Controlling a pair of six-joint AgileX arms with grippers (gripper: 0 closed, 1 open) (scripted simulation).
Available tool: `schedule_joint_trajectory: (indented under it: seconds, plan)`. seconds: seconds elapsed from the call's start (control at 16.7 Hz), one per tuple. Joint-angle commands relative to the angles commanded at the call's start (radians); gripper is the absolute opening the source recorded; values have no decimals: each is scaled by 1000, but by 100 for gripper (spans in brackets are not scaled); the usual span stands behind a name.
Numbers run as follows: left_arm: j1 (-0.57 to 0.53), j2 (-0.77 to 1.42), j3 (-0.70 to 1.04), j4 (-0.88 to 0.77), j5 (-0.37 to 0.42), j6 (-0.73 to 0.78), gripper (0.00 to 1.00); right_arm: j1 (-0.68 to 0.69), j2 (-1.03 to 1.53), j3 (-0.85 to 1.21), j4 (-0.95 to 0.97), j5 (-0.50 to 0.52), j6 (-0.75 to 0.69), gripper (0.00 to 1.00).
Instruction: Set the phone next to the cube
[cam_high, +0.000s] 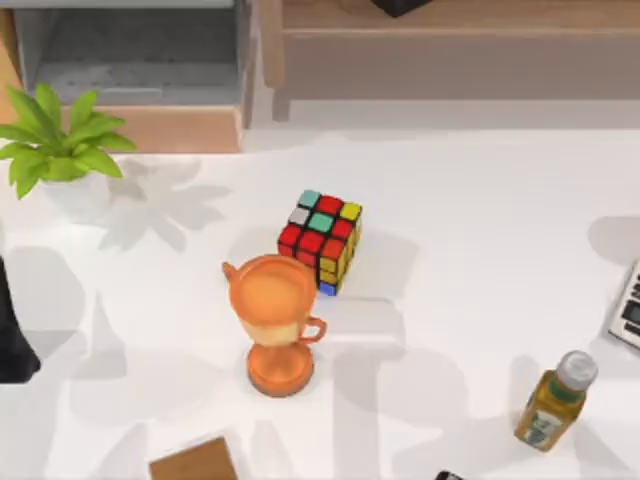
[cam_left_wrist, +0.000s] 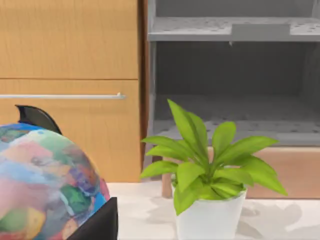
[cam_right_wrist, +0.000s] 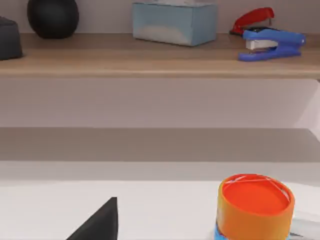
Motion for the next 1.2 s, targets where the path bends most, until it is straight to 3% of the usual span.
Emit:
schedule_joint_trajectory:
  seconds: [0.24, 0.48, 1.2]
  plan:
    - [0, 0, 0, 0, 0, 0, 100, -12, 32, 26, -20, 0, -6, 100]
    - [0, 0, 0, 0, 0, 0, 100, -75, 223, 166, -125, -2, -40, 100]
    - [0, 0, 0, 0, 0, 0, 100, -391, 1366, 854, -648, -9, -203, 100]
